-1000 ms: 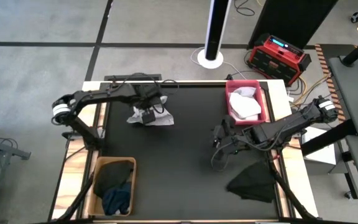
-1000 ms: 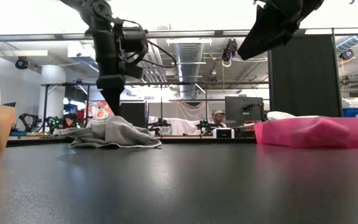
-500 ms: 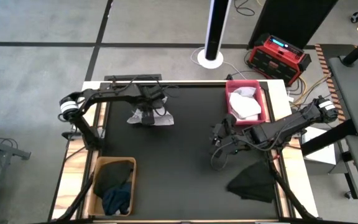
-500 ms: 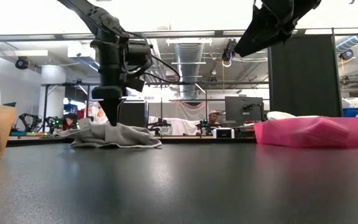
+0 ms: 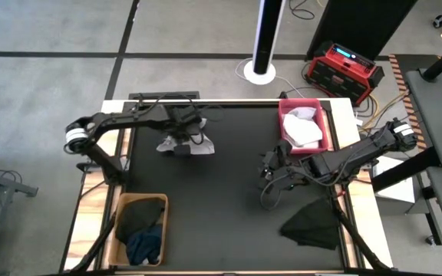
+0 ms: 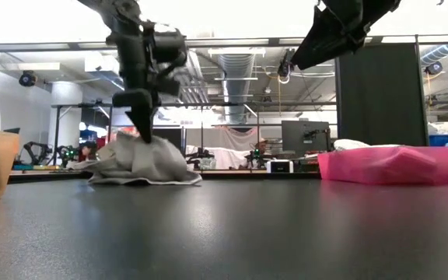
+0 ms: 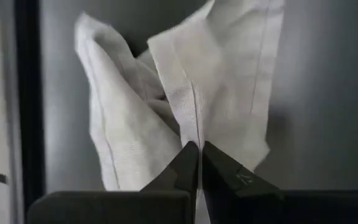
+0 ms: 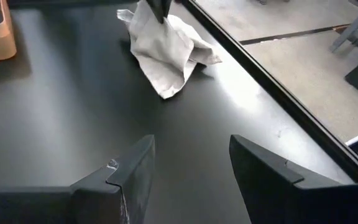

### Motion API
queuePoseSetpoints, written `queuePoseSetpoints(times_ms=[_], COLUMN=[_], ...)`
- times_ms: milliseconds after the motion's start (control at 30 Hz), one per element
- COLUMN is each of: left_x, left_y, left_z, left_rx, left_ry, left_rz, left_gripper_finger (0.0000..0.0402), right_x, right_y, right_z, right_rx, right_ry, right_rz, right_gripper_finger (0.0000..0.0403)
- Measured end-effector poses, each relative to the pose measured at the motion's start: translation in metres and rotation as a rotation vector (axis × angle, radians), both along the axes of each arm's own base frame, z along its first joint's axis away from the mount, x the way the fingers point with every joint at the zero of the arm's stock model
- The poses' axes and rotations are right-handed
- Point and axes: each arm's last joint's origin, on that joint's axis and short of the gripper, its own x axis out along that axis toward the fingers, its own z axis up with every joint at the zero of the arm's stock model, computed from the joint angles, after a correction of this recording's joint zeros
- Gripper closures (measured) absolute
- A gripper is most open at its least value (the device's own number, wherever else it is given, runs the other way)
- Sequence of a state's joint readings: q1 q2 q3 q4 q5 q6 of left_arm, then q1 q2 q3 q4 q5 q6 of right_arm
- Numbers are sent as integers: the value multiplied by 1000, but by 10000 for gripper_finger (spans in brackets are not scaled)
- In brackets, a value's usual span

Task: Sort towels by color in basket
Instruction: Put the gray microfiber towel into the pink bin

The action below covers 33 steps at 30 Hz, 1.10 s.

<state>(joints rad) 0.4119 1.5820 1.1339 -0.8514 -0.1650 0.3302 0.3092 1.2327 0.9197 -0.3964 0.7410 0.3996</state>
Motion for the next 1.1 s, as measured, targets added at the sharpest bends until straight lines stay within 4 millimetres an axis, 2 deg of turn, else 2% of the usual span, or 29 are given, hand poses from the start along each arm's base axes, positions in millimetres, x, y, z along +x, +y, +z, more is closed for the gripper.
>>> queuePoseSetpoints(times_ms=[167, 400, 600, 833, 1100], left_x=[-7, -22, -39, -50, -41], left_y=[-22, -54, -70, -76, -76], left_z=[35, 88, 124, 149, 159], left_rx=[44, 98, 132, 146, 144], left_ry=[-155, -471, -718, -919, -1060], left_rz=[-20, -44, -54, -41, -20], left_gripper_finger=[401, 401, 401, 402, 402], right_x=[2, 10, 17, 22, 26], right_y=[1, 3, 3, -4, -9], right_z=[1, 11, 22, 29, 33], right_rx=[-13, -72, -140, -171, -201], right_ry=[-21, -104, -185, -233, -264], right_rz=[16, 77, 128, 122, 118], right_gripper_finger=[202, 202, 202, 193, 115])
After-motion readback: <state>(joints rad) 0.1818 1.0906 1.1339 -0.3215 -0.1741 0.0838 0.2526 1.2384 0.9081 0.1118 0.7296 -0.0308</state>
